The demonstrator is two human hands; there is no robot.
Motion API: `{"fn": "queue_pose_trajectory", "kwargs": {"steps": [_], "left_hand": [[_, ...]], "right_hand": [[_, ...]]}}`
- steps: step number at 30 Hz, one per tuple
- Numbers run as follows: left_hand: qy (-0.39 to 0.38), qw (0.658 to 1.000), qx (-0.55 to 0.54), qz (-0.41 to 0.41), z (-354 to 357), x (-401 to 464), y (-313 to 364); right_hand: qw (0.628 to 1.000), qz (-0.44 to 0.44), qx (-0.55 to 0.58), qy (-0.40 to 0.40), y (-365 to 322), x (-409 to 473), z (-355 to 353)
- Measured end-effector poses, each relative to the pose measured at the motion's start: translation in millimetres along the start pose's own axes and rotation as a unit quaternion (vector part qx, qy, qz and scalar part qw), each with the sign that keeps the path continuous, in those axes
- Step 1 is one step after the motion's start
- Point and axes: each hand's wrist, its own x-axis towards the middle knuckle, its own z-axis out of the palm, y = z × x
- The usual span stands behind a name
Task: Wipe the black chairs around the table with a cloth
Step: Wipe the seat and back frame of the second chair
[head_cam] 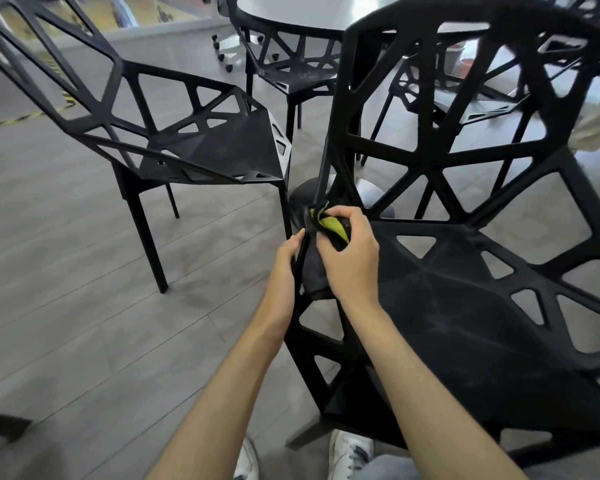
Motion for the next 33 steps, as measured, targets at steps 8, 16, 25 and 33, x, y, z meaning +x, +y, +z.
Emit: {"fn": "queue_pose_trajectory", "kwargs": {"steps": [8,16,25,33], "left_hand": [[0.069,0.995,0.066,-0.005,-8.7,14.4,-24.6],[0.082,0.996,0.045,0.009,-3.2,15.8,-27.5],[0.105,0.979,0.176,0.006,2.9,17.9,-29.1],[0.130,0.971,0.203,-0.007,13.6,21.3,-17.9]], "right_hand": [[0.992,0.088,-0.087,-0.039,21.3,-10.1,-15.8],[0.999,-0.025,0.001,0.037,-6.5,6.5,13.3],[0.998,-0.034,0.000,0.047,-4.7,81.7,14.3],[0.997,-0.055,-0.021,0.047,-1.2,116.1,21.0]]}}
